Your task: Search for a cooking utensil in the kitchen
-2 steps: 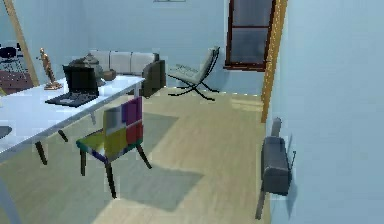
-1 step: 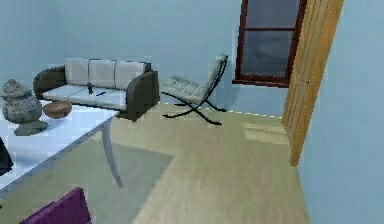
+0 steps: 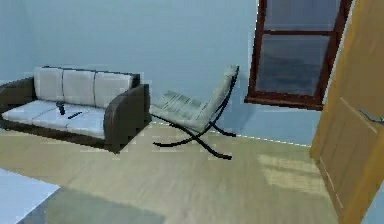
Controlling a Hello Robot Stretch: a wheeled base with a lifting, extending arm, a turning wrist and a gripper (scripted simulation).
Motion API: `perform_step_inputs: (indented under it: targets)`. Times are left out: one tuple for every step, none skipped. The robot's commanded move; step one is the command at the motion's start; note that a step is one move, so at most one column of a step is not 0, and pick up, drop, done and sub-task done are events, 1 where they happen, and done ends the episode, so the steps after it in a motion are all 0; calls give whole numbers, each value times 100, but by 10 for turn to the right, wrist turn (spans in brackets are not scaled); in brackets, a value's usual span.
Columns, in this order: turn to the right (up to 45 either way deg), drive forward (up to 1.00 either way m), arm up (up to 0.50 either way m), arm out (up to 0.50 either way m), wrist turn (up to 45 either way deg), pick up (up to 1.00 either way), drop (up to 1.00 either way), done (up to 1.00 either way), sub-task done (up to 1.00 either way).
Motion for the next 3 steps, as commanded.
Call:
perform_step_inputs:
  targets:
    - [-90,0,0,0,0,0,0,0,0]
    - [-30,0,0,0,0,0,0,0,0]
    - [0,100,0,0,0,0,0,0,0]
